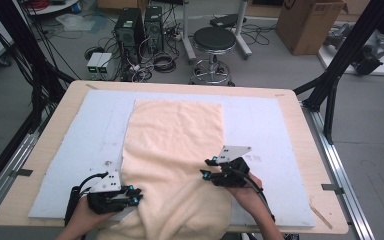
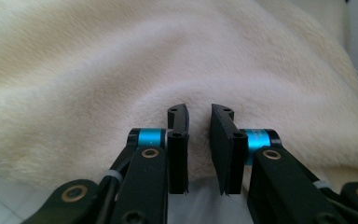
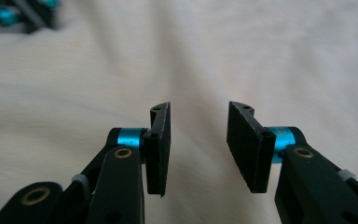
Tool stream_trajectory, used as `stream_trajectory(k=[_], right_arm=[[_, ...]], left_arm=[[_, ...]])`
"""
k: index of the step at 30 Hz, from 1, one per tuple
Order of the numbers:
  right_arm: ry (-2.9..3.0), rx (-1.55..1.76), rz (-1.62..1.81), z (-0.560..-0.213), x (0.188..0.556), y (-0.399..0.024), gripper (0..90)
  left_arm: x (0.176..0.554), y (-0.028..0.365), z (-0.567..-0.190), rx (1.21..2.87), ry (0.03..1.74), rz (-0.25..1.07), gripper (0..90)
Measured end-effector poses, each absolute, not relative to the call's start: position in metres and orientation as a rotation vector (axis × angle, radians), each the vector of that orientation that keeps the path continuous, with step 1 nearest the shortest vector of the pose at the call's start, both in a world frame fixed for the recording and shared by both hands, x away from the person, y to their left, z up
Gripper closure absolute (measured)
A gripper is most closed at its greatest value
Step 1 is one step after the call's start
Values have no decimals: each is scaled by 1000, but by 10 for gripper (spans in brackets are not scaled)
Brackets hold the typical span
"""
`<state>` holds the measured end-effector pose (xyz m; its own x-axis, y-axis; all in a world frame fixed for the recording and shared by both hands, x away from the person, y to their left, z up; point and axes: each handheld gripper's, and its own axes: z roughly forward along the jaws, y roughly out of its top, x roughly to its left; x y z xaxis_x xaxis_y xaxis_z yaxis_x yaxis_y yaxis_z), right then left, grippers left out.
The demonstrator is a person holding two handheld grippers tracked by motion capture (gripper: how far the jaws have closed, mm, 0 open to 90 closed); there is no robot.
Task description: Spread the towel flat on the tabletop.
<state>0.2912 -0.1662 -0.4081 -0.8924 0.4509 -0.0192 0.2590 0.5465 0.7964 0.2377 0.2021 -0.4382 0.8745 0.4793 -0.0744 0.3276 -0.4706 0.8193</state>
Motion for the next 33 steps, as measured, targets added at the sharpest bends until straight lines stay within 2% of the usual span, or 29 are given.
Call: stream_trajectory(k=[3, 12, 20, 23, 26, 33], right_arm=[[2624, 516, 1237, -412, 286, -149, 580], [2651, 584, 1212, -424, 300, -153, 564], [2652, 585, 1205, -427, 302, -153, 563], [2653, 588, 1209, -427, 303, -154, 563], [2652, 592, 1216, -428, 304, -155, 563], [2667, 586, 1193, -430, 305, -155, 563]], left_arm=[[235, 208, -433, 2075, 591, 195, 688], [190, 232, -434, 2100, 494, 128, 655], [196, 210, -445, 2187, 401, 80, 582], [199, 206, -447, 2186, 410, 110, 658], [199, 209, -447, 2187, 422, 131, 830], [169, 228, -435, 2179, 409, 117, 853]])
